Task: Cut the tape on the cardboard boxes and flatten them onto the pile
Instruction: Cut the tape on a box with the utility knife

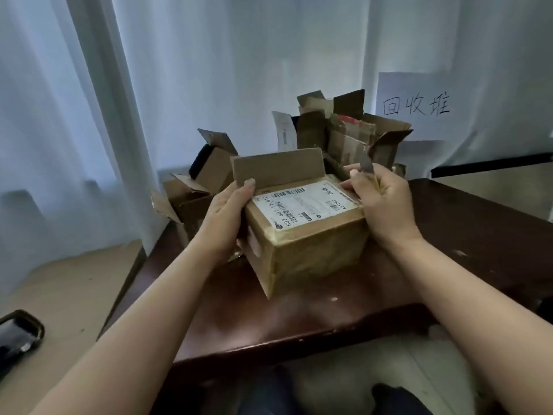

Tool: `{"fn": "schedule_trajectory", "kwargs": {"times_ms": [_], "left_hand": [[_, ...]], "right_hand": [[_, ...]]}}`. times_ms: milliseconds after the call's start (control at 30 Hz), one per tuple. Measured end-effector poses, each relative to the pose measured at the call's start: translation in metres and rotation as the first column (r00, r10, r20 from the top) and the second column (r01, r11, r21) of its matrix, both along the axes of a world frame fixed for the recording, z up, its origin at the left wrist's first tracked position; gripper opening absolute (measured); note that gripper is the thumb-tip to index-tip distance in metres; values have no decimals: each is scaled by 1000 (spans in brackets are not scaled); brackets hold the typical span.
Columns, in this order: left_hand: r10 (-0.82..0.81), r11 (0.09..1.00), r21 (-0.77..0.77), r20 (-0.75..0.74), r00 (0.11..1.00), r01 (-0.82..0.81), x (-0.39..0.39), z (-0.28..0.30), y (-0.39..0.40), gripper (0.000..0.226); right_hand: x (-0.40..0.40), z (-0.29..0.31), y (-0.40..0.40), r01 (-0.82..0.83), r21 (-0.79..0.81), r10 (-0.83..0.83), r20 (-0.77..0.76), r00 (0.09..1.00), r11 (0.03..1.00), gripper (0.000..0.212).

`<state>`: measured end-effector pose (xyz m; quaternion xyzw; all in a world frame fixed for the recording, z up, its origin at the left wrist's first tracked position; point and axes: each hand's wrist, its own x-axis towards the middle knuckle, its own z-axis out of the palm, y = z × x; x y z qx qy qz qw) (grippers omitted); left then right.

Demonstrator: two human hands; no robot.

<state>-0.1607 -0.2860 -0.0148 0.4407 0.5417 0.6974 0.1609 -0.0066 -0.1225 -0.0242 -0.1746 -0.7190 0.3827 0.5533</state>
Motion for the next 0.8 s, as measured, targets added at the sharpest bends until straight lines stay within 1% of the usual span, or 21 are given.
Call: {"fn": "schedule_trajectory", "kwargs": {"times_ms": [33,67,100,133,167,233,300,333,367,400,467,500,567,633,667,733,800], "left_hand": [[-19,1000,-15,31,999,20,1,-13,1,25],[5,999,-34,9,1000,-5,3,-24,1,26],[54,997,-57,-53,997,-57,0,-38,2,27],[108,989,-88,-148,983,-122,-3,-52,2,29],[150,976,-120,-236,960,-182,-7,-66,3,30],[203,937,-203,-349,915,-285,-17,-94,5,37],[230,895,-270,-403,886,-355,-22,-115,3,40],[252,881,-276,-413,875,-384,-20,-119,2,44],[270,874,-269,-421,866,-404,-21,-122,2,54],[295,866,-254,-435,851,-430,-19,-120,0,66],[330,855,-214,-479,814,-473,-20,-115,-2,89],[354,856,-164,-507,786,-491,-19,-112,-5,96],[385,878,1,-594,706,-478,-12,-102,-15,96],[376,909,156,-708,598,-387,-1,-97,-28,92],[347,926,183,-761,549,-331,5,-96,-33,93],[248,958,144,-849,466,-248,16,-104,-40,99],[128,978,56,-923,364,-202,22,-121,-41,107]], "right_hand": [[5,-5,-2,-6,-11,6,27,1000,1000,21],[9,-11,-3,-3,-14,4,54,999,1000,29],[12,-18,-4,2,-16,-1,84,996,1000,34],[14,-25,-5,10,-19,-8,119,993,1000,38],[16,-34,-6,21,-27,-16,157,987,999,38],[18,-54,-7,47,-46,-34,248,968,998,31],[19,-70,-7,58,-52,-36,350,936,997,19],[19,-75,-7,60,-63,-31,390,920,996,12],[18,-79,-5,65,-86,-23,414,910,994,9],[16,-81,-3,68,-114,-14,419,908,991,10],[14,-81,4,92,-175,-17,390,921,980,14],[15,-81,7,109,-199,-31,359,933,974,13],[19,-79,13,135,-227,-68,281,957,964,8],[23,-78,17,135,-224,-80,239,968,965,8],[24,-78,18,124,-213,-73,234,969,969,9],[23,-78,14,87,-195,-38,245,969,977,12],[19,-82,7,50,-176,0,275,962,983,14]]}}
